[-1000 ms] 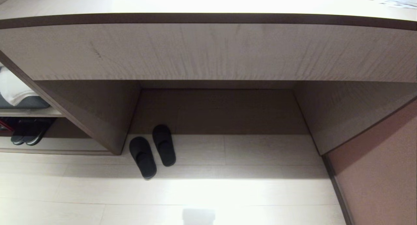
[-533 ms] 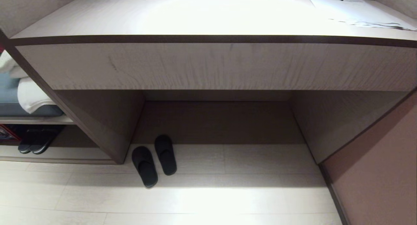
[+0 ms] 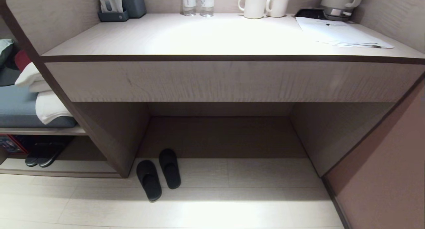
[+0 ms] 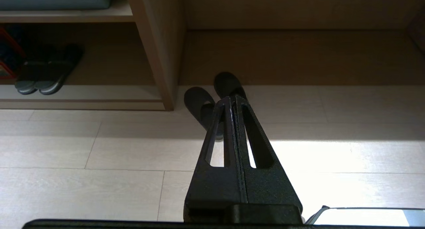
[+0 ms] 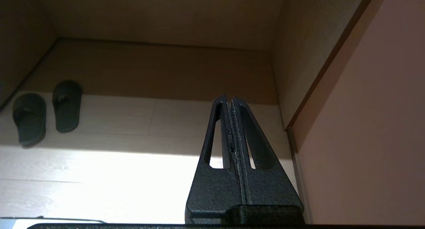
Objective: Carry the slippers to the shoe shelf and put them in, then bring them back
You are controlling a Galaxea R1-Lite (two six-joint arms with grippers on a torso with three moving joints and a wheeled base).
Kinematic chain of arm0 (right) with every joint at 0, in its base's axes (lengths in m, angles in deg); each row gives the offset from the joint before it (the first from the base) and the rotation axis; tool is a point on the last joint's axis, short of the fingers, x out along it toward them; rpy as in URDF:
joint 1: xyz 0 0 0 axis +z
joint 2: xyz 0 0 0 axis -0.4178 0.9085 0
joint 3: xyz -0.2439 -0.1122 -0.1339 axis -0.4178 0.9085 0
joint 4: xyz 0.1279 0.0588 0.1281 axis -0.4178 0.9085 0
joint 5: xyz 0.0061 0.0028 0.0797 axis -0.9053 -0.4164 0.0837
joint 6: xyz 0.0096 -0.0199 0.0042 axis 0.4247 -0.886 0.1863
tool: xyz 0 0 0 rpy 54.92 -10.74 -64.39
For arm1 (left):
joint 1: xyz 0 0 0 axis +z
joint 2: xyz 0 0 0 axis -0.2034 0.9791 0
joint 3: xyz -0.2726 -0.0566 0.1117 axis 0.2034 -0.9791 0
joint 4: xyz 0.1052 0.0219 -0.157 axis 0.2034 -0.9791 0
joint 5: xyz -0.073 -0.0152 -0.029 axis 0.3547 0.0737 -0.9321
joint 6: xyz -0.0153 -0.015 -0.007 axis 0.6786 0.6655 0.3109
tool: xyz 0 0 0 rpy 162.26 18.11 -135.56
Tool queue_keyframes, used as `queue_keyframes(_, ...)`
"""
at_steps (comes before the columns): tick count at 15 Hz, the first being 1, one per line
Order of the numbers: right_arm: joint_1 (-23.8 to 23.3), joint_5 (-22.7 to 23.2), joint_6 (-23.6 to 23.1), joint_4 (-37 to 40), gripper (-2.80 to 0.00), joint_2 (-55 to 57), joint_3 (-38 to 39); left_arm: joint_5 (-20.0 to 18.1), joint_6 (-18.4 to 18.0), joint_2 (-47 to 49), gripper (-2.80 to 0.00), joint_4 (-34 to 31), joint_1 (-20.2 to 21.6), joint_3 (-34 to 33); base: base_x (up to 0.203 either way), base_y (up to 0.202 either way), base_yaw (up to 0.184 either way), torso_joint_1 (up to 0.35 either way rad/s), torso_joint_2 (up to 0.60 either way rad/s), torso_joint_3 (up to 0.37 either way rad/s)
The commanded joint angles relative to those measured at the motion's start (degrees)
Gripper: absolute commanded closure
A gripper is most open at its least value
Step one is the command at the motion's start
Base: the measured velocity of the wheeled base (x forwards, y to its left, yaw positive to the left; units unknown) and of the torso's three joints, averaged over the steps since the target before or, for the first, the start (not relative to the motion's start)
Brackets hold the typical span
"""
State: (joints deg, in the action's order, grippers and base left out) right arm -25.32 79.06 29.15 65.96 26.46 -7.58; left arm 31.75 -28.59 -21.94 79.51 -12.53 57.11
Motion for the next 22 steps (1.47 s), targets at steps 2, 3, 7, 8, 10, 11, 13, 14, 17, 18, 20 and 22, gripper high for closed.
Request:
queue_keyframes(2, 0.01, -0.02, -0.02, -0.05, 0.0, -2.24, 2.29, 0.03, 0.0, 0.07, 0.0, 0.0, 0.0, -0.09, 0.0, 0.0, 0.0, -0.001, 0.0, 0.2)
queue_keyframes(3, 0.01, -0.02, -0.02, -0.05, 0.0, -2.24, 2.29, 0.03, 0.0, 0.07, 0.0, 0.0, 0.0, -0.09, 0.0, 0.0, 0.0, -0.001, 0.0, 0.205)
queue_keyframes(7, 0.01, -0.02, -0.02, -0.05, 0.0, -2.24, 2.29, 0.03, 0.0, 0.07, 0.0, 0.0, 0.0, -0.09, 0.0, 0.0, 0.0, 0.003, 0.0, 0.201)
queue_keyframes(8, 0.01, -0.02, -0.02, -0.05, 0.0, -2.24, 2.29, 0.03, 0.09, 0.07, 0.0, 0.0, 0.0, -0.09, 0.0, 0.0, 0.0, 0.005, 0.0, 0.204)
queue_keyframes(10, 0.01, -0.02, -0.02, -0.05, 0.0, -2.24, 2.29, 0.03, 0.09, 0.07, 0.0, 0.0, 0.0, -0.09, 0.0, 0.0, 0.0, 0.003, 0.0, 0.201)
queue_keyframes(11, 0.01, -0.02, -0.02, -0.05, 0.0, -2.24, 2.29, 0.03, 0.09, 0.07, 0.0, 0.0, 0.0, -0.09, 0.0, 0.0, 0.0, 0.002, 0.0, 0.207)
queue_keyframes(13, 0.01, -0.02, -0.02, -0.05, 0.0, -2.24, 2.29, 0.03, 0.09, 0.07, 0.0, 0.0, 0.0, -0.09, 0.0, 0.0, 0.0, 0.004, 0.0, 0.2)
queue_keyframes(14, 0.01, -0.02, -0.02, -0.05, 0.0, -2.24, 2.29, 0.03, 0.09, 0.07, 0.0, 0.0, 0.0, -0.09, 0.0, 0.0, 0.0, 0.002, 0.0, 0.205)
queue_keyframes(17, 0.01, -0.02, -0.02, -0.05, 0.0, -2.24, 2.29, -0.06, -0.18, 0.07, 0.0, 0.0, 0.0, 0.0, 0.0, 0.0, 0.0, -0.001, 0.0, 0.154)
queue_keyframes(18, 0.01, -0.02, -0.02, -0.05, 0.0, -2.24, 2.29, -0.06, 0.11, 0.07, 0.0, 0.0, 0.0, -0.06, 0.0, 0.0, 0.0, 0.007, 0.0, 0.061)
queue_keyframes(20, 0.01, -0.02, -0.02, -0.05, 0.0, -2.24, 2.29, 0.03, 0.26, 0.02, 0.0, -0.08, 0.0, -0.09, 0.0, 0.0, 0.0, 0.002, 0.0, 0.015)
queue_keyframes(22, 0.01, -0.02, -0.02, -0.05, 0.0, -2.24, 2.29, 0.03, 0.26, 0.07, 0.0, -0.08, 0.0, -0.09, 0.0, 0.0, 0.0, 0.0, 0.0, 0.0)
